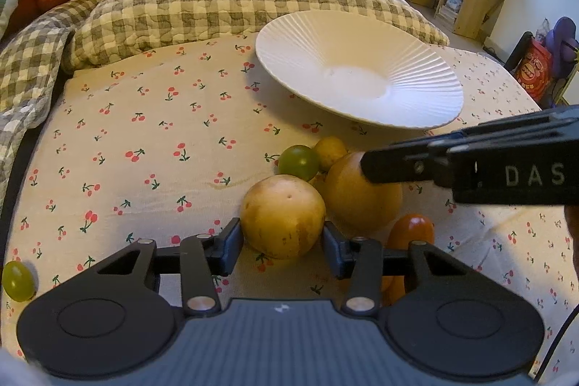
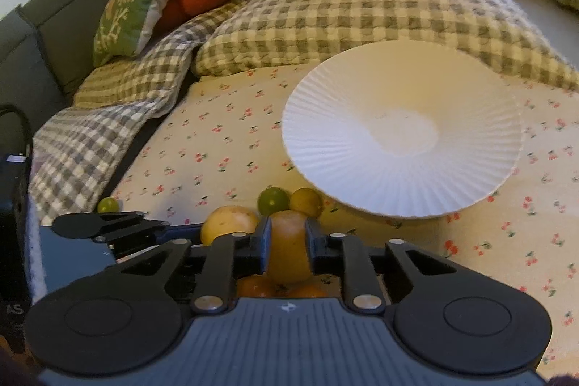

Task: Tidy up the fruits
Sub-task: 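Grasp a large yellow fruit with left tool while right tool grasps a brown fruit, then carry both held fruits onto the white plate and open both tools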

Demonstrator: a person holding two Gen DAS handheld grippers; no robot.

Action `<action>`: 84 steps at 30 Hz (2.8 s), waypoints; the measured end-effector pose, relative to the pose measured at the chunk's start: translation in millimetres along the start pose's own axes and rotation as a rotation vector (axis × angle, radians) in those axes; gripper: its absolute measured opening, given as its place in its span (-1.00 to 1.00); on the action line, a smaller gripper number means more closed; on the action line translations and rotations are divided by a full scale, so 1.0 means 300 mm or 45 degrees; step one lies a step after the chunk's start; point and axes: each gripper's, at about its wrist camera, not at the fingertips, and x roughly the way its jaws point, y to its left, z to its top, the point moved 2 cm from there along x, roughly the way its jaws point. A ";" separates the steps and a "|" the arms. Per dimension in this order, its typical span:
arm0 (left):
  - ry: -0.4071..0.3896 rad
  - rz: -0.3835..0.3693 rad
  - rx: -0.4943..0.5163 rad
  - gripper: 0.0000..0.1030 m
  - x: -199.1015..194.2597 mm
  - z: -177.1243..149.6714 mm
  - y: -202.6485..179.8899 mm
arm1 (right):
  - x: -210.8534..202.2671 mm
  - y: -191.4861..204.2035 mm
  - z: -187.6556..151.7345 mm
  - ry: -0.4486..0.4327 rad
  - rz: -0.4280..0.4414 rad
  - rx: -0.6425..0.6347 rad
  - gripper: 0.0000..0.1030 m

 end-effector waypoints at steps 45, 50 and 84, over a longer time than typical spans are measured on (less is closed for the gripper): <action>-0.198 -0.030 0.079 -0.23 -0.057 0.247 -0.133 | -0.098 -0.298 0.117 -0.298 -0.012 0.316 -0.19; -0.169 -0.001 0.180 -0.23 0.067 0.346 -0.176 | -0.058 -0.390 0.130 -0.295 -0.020 0.406 -0.19; -0.167 -0.023 0.295 -0.15 0.238 0.446 -0.222 | 0.044 -0.406 0.202 -0.367 -0.052 0.391 -0.04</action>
